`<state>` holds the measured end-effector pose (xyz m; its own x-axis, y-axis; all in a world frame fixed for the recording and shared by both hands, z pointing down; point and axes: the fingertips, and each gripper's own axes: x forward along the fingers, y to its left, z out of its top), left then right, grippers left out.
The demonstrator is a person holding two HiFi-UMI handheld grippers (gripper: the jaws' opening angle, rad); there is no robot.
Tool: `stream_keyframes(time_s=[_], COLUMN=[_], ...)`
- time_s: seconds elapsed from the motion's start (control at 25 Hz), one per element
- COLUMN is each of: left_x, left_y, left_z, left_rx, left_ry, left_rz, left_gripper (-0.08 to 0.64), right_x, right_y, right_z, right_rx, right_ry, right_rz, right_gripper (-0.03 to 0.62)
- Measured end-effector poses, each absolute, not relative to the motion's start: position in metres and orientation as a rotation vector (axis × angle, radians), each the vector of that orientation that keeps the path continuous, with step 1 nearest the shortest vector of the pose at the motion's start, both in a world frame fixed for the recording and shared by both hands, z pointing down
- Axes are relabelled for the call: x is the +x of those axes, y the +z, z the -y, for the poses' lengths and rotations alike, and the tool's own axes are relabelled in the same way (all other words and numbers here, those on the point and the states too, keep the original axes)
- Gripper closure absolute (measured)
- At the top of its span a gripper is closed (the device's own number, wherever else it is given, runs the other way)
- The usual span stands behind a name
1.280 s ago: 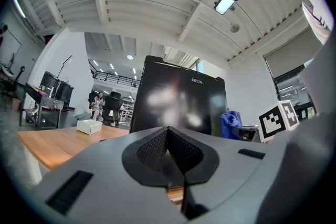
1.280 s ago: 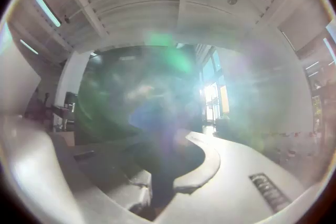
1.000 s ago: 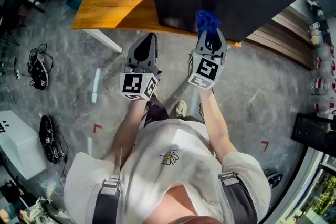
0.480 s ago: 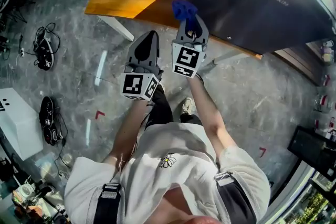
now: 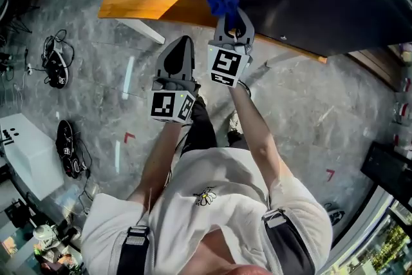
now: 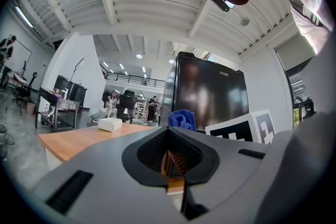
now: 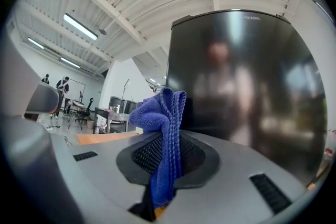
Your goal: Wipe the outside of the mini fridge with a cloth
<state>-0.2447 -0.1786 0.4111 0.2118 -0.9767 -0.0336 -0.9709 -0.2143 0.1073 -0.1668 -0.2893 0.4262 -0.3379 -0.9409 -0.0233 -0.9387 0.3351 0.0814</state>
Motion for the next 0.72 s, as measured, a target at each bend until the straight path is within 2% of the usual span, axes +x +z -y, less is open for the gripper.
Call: stream_keyframes(time_s=[0.32, 0.72], left_x=[-0.206, -0.141], left_y=[0.420, 0.426], left_z=[0.178, 0.171], left_rx=[2.430, 2.508], left_ry=[-0.142, -0.140], left_rz=[1.866, 1.738], left_gripper=[0.555, 0.555], right_x=[-0.118, -0.021], right_y=[0.428, 0.427], right_z=[0.280, 0.263], right_rx=[1.854, 1.993], right_ry=[-0.156, -0.197], right_rz=[2.497, 2.374], right_gripper=[0.531, 0.531])
